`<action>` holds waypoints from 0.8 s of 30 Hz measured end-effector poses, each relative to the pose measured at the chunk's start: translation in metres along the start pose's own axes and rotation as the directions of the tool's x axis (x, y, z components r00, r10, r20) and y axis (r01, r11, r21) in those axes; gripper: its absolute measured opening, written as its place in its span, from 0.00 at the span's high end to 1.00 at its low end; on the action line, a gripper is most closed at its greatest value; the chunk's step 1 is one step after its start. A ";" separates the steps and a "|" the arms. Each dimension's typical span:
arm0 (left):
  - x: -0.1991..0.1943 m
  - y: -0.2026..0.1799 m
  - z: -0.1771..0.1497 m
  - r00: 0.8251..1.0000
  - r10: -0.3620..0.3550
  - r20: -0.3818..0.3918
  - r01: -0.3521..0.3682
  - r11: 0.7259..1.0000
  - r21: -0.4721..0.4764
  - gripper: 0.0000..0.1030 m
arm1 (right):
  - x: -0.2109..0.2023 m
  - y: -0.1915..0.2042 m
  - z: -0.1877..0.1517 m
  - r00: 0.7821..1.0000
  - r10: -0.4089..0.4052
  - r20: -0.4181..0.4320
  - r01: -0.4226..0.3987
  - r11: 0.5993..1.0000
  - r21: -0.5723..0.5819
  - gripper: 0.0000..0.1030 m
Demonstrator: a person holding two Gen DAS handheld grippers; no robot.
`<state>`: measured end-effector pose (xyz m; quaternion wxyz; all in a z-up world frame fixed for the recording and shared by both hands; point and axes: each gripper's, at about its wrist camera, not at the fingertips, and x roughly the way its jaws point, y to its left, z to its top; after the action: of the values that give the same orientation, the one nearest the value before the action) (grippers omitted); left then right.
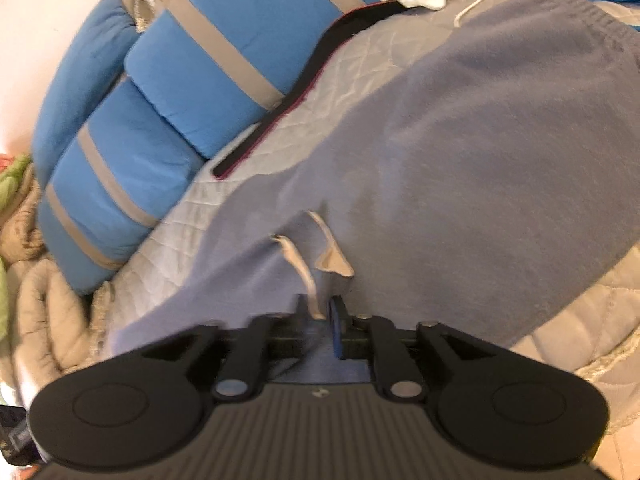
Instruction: Fold clothes
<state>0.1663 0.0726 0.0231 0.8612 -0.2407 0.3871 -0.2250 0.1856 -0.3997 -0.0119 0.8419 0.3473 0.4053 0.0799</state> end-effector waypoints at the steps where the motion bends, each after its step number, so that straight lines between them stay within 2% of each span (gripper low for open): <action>1: 0.002 0.004 0.002 1.000 -0.008 -0.001 0.008 1.000 -0.023 0.26 | -0.001 -0.001 -0.001 1.000 0.016 0.007 -0.016 1.000 0.000 0.58; 2: 0.007 0.011 0.006 1.000 -0.022 -0.003 0.022 0.998 -0.053 0.26 | -0.003 -0.001 -0.003 1.000 0.028 0.013 -0.028 1.000 -0.001 0.52; 4: 0.015 0.020 0.011 0.999 -0.049 -0.011 0.047 0.993 -0.111 0.26 | -0.008 0.002 -0.005 0.999 0.044 0.028 -0.044 0.999 -0.022 0.31; 6: 0.026 0.031 0.014 0.996 -0.085 -0.026 0.079 0.982 -0.171 0.26 | -0.013 0.007 -0.008 0.998 0.049 0.039 -0.047 0.997 -0.054 0.24; 10: 0.035 0.046 0.018 0.980 -0.182 -0.077 0.161 0.960 -0.230 0.26 | -0.021 0.009 -0.013 0.998 0.047 0.041 -0.044 0.996 -0.079 0.22; 14: 0.044 0.062 0.021 0.952 -0.281 -0.121 0.236 0.927 -0.292 0.26 | -0.033 0.002 -0.018 0.996 0.075 0.043 -0.072 0.995 -0.068 0.20; 17: 0.055 0.055 0.020 0.957 -0.247 -0.154 0.203 0.945 -0.258 0.26 | -0.041 -0.001 -0.022 0.995 0.090 0.041 -0.087 0.994 -0.067 0.20; 22: 0.065 0.049 0.017 0.956 -0.254 -0.148 0.205 0.937 -0.281 0.28 | -0.046 0.006 -0.027 0.992 0.117 0.038 -0.114 0.991 -0.064 0.19; 23: 0.067 0.048 0.017 0.956 -0.255 -0.147 0.206 0.936 -0.286 0.35 | -0.047 0.009 -0.028 0.992 0.122 0.037 -0.119 0.991 -0.067 0.19; 24: 0.068 0.049 0.016 0.953 -0.264 -0.151 0.211 0.931 -0.298 0.53 | -0.048 0.011 -0.029 0.991 0.129 0.036 -0.126 0.990 -0.071 0.19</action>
<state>0.2293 0.0755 -0.0344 0.7445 -0.3823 0.4624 -0.2929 0.1341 -0.3966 0.0130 0.8546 0.3448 0.3621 0.1402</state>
